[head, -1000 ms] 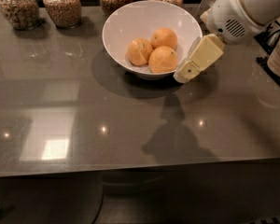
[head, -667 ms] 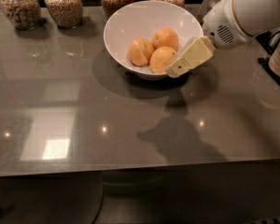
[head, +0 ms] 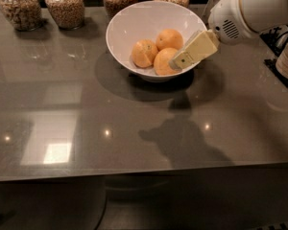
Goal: Pick orange from white bowl
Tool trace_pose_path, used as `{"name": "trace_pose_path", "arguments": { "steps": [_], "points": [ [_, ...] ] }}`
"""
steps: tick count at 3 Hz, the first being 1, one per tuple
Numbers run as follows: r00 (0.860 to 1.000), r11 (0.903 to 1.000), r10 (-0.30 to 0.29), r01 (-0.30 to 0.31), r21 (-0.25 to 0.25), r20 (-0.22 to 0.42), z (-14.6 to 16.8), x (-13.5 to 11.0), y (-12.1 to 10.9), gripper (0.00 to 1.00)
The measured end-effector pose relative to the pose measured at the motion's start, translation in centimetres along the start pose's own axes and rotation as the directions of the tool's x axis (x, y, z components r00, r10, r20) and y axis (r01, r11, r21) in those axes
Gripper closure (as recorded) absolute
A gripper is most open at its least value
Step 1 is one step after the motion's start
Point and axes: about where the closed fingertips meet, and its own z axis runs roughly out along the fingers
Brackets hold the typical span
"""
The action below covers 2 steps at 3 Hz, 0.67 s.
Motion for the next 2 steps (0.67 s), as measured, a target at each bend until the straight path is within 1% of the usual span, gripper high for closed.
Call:
{"name": "trace_pose_path", "arguments": {
  "steps": [1,2],
  "points": [
    [0.998,0.9992,0.021,-0.023,0.032,0.052,1.4,-1.8,-0.5,0.00],
    [0.992,0.9946,0.068,-0.076,0.072,0.106,4.0,-3.7,-1.1,0.00]
  ]
}}
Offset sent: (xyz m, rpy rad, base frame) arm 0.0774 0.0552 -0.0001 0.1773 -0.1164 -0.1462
